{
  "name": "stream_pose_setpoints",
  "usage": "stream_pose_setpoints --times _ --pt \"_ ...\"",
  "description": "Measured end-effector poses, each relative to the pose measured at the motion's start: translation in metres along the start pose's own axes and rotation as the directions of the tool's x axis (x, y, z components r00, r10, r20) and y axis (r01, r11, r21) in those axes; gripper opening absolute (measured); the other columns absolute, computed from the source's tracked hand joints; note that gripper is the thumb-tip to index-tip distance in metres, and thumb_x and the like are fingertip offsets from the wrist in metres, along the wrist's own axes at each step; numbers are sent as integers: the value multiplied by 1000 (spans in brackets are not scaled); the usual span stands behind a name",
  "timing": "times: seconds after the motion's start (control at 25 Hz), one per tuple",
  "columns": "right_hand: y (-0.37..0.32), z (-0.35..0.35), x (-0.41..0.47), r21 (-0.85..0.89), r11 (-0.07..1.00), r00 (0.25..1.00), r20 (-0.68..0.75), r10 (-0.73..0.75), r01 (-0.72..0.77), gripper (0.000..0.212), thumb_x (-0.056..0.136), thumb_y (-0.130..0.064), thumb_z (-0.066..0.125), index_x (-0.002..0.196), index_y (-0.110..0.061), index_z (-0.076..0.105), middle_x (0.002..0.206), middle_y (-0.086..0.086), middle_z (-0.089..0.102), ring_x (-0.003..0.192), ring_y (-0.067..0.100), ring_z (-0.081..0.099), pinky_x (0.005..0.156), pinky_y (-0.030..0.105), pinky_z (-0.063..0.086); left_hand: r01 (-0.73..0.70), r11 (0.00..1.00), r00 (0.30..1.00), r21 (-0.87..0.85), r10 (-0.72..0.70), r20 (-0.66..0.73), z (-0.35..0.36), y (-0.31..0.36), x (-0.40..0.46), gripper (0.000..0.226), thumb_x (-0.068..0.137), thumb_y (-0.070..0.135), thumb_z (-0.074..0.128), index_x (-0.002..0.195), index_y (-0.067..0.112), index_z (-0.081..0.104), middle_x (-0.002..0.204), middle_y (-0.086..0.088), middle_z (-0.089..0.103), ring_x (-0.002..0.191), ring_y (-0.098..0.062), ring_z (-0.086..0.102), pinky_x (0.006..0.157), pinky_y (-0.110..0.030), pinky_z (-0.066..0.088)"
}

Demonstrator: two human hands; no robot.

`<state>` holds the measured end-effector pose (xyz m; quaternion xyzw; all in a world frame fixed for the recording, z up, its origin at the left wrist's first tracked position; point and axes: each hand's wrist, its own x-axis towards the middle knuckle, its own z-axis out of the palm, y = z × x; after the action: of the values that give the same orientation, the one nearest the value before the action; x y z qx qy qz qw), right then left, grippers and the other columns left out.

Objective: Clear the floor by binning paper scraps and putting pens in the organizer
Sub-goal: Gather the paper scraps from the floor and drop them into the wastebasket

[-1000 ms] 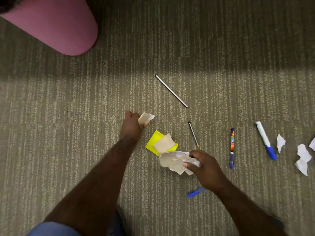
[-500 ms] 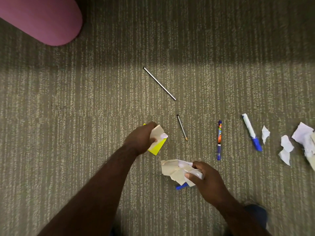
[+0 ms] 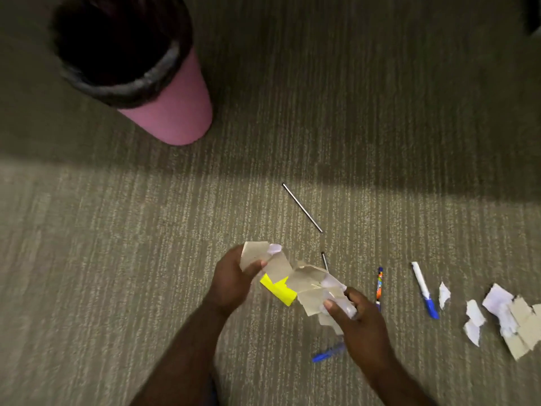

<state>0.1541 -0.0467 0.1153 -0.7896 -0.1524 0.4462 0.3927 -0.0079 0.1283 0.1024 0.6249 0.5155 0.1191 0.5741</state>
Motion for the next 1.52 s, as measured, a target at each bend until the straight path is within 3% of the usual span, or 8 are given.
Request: stream_pose_setpoints --times 0.24,0.44,0.6,0.72,0.88,1.28,1.44,1.52 --pt "-161 79 -5 146 985 996 7 -93 91 12 82 -9 69 84 -20 69 79 -2 74 66 5 66 62 21 53 13 970 929 -243 -102 -355 -109 95 -15 25 89 12 59 113 13 61 103 -7 71 93 -18 67 82 -36 53" --pt "-273 141 4 258 960 994 9 -111 105 10 84 -10 66 93 -10 68 80 3 72 66 10 63 57 22 51 -80 920 841 -384 -145 -521 -188 157 8 25 90 14 57 115 13 60 104 -8 70 93 -18 67 79 -35 52" --pt "-338 170 -2 273 957 994 -53 -93 104 8 84 -11 66 91 -8 68 75 4 70 63 12 61 50 16 48 -76 893 839 -444 -183 -512 -240 192 22 22 89 15 60 111 13 60 99 -9 71 89 -21 67 74 -36 53" --pt "-372 188 -6 302 952 994 -108 -22 54 9 84 -15 67 91 -9 68 79 9 71 65 16 61 56 26 50 -38 899 842 -437 -206 -498 -267 213 32 23 89 17 61 111 15 61 97 -10 71 83 -19 67 68 -34 53" --pt "-401 215 5 307 952 987 -154 47 2 6 83 -15 68 88 -14 66 83 9 70 72 22 63 66 37 51 20 899 827 -437 -260 -498 -295 220 57 27 88 17 61 114 9 59 101 -16 69 90 -30 66 81 -51 55" --pt "-439 280 130 343 930 935 -269 231 -131 21 84 -14 65 104 -8 63 83 5 66 70 17 63 62 29 51 148 946 848 -288 -271 -456 -325 209 205 35 88 12 59 121 4 53 114 -20 65 101 -34 62 88 -52 52" --pt "-462 303 167 435 874 967 -25 252 -217 33 87 -22 61 118 -12 57 102 9 69 89 23 66 79 41 57 241 899 891 -366 -354 -283 -331 208 243 52 89 27 57 135 12 38 126 -11 58 106 -28 61 92 -48 51" --pt "-470 312 172 441 865 968 51 244 -241 42 88 -28 58 127 -13 50 109 4 64 96 17 61 82 36 54 250 873 894 -418 -374 -246 -335 204 247 62 90 32 54 143 16 25 139 -14 48 121 -31 52 102 -50 44"
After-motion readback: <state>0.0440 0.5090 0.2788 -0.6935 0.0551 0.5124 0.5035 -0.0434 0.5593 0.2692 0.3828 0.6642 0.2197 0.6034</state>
